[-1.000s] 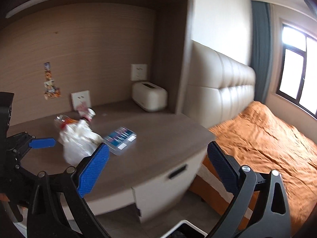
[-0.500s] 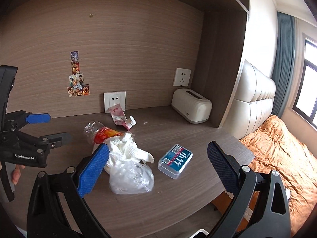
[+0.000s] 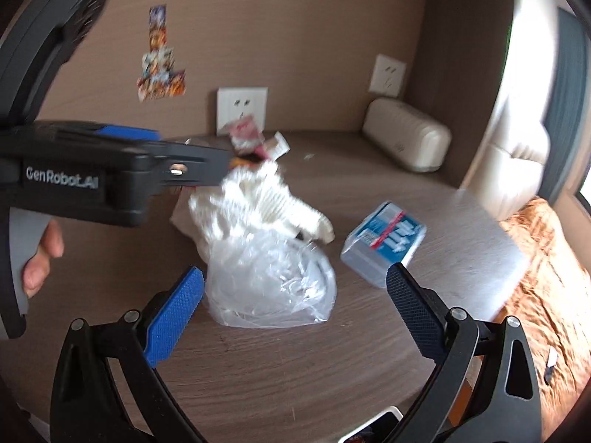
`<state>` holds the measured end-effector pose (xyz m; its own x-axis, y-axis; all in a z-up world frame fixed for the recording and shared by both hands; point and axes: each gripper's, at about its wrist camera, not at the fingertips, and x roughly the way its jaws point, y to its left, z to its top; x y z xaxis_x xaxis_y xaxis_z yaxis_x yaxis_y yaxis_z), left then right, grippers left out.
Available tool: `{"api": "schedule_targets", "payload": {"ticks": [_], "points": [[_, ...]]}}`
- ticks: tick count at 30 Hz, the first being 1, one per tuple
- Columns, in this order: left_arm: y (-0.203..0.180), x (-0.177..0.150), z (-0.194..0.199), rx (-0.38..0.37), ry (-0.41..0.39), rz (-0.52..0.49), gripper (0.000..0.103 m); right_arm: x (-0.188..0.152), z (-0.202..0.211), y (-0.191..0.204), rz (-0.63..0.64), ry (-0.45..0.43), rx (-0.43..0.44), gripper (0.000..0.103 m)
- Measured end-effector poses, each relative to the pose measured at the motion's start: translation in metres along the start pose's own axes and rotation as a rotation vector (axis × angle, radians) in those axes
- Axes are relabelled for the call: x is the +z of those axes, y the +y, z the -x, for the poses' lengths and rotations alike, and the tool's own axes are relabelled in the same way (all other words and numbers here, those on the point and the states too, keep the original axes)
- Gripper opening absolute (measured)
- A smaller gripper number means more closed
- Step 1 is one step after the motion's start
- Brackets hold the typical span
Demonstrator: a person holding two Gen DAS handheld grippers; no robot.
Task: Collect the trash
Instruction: 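Grasp the white tissue with the left gripper while the right grasps a clear plastic bag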
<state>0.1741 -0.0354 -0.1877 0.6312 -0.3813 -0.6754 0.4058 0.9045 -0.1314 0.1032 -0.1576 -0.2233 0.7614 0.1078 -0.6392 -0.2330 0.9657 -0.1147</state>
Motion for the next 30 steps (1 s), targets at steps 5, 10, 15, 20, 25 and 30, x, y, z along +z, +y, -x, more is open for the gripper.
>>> {"api": "schedule_targets", "payload": {"ticks": [5,10,15,20,25,30], "points": [[-0.003,-0.004,-0.038,-0.024,0.089,0.022,0.076,-0.002,-0.024,-0.004,-0.013,0.032,0.128,0.090],[0.003,-0.010,-0.059,-0.059,0.146,0.078,0.025,-0.003,-0.033,-0.005,-0.023,0.064,0.209,0.057],[0.002,-0.012,-0.056,-0.055,0.148,0.086,0.013,-0.001,-0.028,-0.011,-0.036,0.067,0.206,0.050],[-0.001,-0.010,-0.032,-0.020,0.122,0.046,0.013,0.006,-0.009,-0.022,-0.062,0.038,0.165,0.049],[-0.007,0.004,0.001,-0.037,0.081,0.022,0.013,0.017,0.013,-0.026,-0.076,-0.013,0.117,0.049],[-0.025,0.016,0.035,-0.078,0.025,-0.027,0.013,0.025,0.043,-0.029,-0.100,-0.065,0.064,0.049]]}}
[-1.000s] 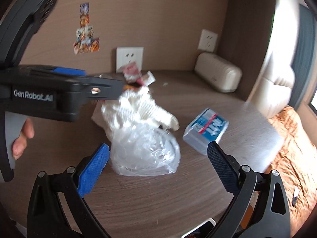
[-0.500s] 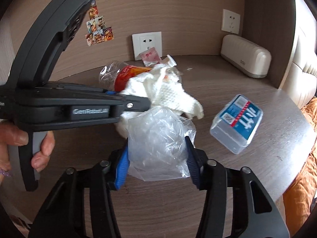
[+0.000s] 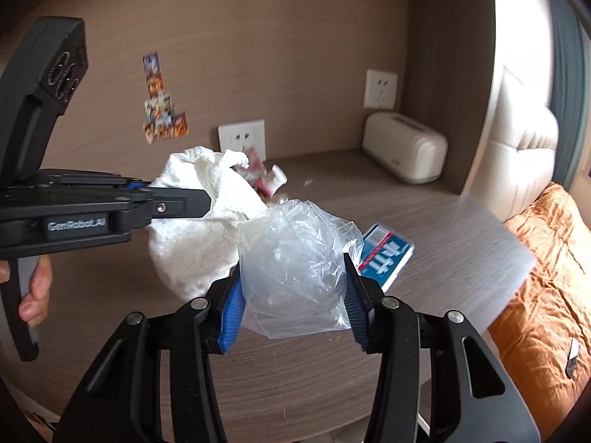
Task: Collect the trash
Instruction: 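Grasp the white tissue with the left gripper while the right grasps a clear plastic bag, then carry the tissue and plastic bag in both grippers over the white bin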
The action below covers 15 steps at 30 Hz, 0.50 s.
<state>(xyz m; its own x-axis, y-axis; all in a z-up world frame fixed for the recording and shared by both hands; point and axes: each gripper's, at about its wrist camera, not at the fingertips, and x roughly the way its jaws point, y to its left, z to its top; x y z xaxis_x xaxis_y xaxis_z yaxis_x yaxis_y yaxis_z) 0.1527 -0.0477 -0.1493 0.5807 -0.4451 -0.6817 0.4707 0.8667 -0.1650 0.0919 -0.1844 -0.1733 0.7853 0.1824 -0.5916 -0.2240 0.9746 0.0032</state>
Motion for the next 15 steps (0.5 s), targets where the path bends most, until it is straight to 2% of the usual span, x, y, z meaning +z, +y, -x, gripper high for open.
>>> {"api": "schedule_targets", "payload": {"ticks": [7,15], "points": [[-0.031,0.004,0.032,-0.067,-0.038,-0.094,0.013,0.004,0.056,0.000,-0.048,-0.081,-0.108,0.049],[-0.079,-0.001,0.039,-0.183,-0.044,-0.195,0.013,-0.014,0.108,-0.013,-0.110,-0.115,-0.268,0.049]]}}
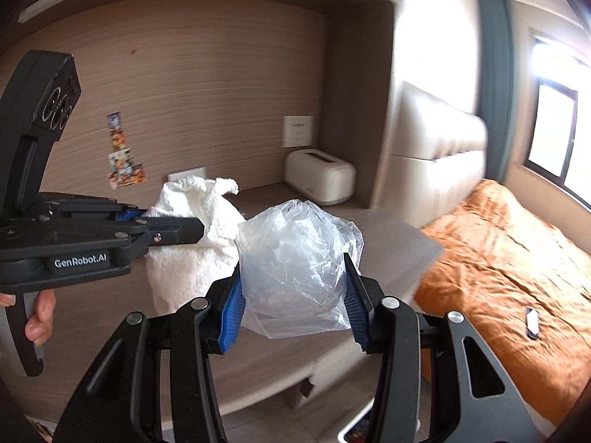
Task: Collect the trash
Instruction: 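Carry the tissue and plastic bag in both grippers over the white bin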
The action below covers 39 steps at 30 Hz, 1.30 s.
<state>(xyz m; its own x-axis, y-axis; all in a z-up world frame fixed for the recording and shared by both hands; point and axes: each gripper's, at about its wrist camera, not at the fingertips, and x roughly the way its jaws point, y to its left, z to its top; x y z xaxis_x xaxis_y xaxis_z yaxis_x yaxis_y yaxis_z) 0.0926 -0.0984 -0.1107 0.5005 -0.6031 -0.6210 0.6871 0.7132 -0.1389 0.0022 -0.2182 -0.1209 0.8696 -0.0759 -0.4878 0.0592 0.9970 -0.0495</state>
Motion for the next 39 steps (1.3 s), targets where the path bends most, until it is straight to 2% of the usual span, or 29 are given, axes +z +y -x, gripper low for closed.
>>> {"api": "schedule_targets", "payload": {"ticks": [8,15,22,31,37,39], "points": [[-0.061,-0.002,-0.035,-0.082,0.041,-0.062,0.013,-0.027,0.031,-0.055,-0.065,0.013,-0.110,0.049],[-0.131,-0.008,-0.081,-0.104,0.079,-0.096,0.013,-0.061,0.043,-0.117,-0.094,0.045,-0.122,0.049],[-0.193,-0.031,-0.144,-0.133,0.167,-0.114,0.013,-0.104,0.044,-0.183,-0.131,0.114,-0.152,0.049],[-0.230,-0.087,-0.254,-0.166,0.284,-0.140,0.013,-0.178,0.000,-0.245,-0.213,0.187,-0.153,0.049],[-0.243,-0.145,-0.339,-0.175,0.351,-0.175,0.013,-0.243,-0.055,-0.268,-0.249,0.238,-0.121,0.049],[-0.242,-0.173,-0.373,-0.176,0.381,-0.184,0.013,-0.272,-0.077,-0.274,-0.258,0.260,-0.112,0.049]]}}
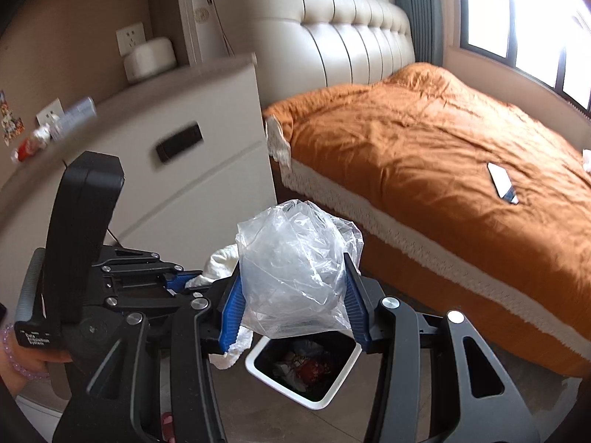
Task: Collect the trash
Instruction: 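Carry the tissue and plastic bag in both grippers over the white bin, then open both grippers to drop the tissue and plastic bag into the bin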
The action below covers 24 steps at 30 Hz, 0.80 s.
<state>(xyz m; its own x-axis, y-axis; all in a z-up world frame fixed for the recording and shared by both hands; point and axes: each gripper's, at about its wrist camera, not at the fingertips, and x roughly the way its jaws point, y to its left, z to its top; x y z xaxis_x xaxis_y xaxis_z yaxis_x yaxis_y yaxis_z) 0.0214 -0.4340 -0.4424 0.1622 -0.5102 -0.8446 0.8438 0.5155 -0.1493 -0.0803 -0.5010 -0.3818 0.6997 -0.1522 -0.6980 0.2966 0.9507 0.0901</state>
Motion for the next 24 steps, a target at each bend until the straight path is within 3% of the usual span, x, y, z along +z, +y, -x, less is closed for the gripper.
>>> {"api": "schedule_targets", "payload": {"ticks": [8,9,12,17,24], "points": [[0.018,-0.060,-0.138,-0.013,0.093,-0.002,0.014,-0.085,-0.121,-0.026,0.009,0.100,0.026,0.049],[0.021,-0.068,-0.158,-0.023,0.112,0.004,0.019,-0.094,-0.132,-0.028,0.016,0.109,0.023,0.053],[0.027,-0.089,-0.203,0.002,0.141,0.000,0.096,-0.123,-0.171,-0.035,0.040,0.154,0.025,0.098],[0.033,-0.115,-0.240,0.028,0.143,-0.020,0.098,-0.154,-0.211,-0.038,0.091,0.212,-0.001,0.099],[0.039,-0.119,-0.228,0.059,0.154,-0.035,0.098,-0.149,-0.205,-0.042,0.088,0.208,-0.014,0.099]]}}
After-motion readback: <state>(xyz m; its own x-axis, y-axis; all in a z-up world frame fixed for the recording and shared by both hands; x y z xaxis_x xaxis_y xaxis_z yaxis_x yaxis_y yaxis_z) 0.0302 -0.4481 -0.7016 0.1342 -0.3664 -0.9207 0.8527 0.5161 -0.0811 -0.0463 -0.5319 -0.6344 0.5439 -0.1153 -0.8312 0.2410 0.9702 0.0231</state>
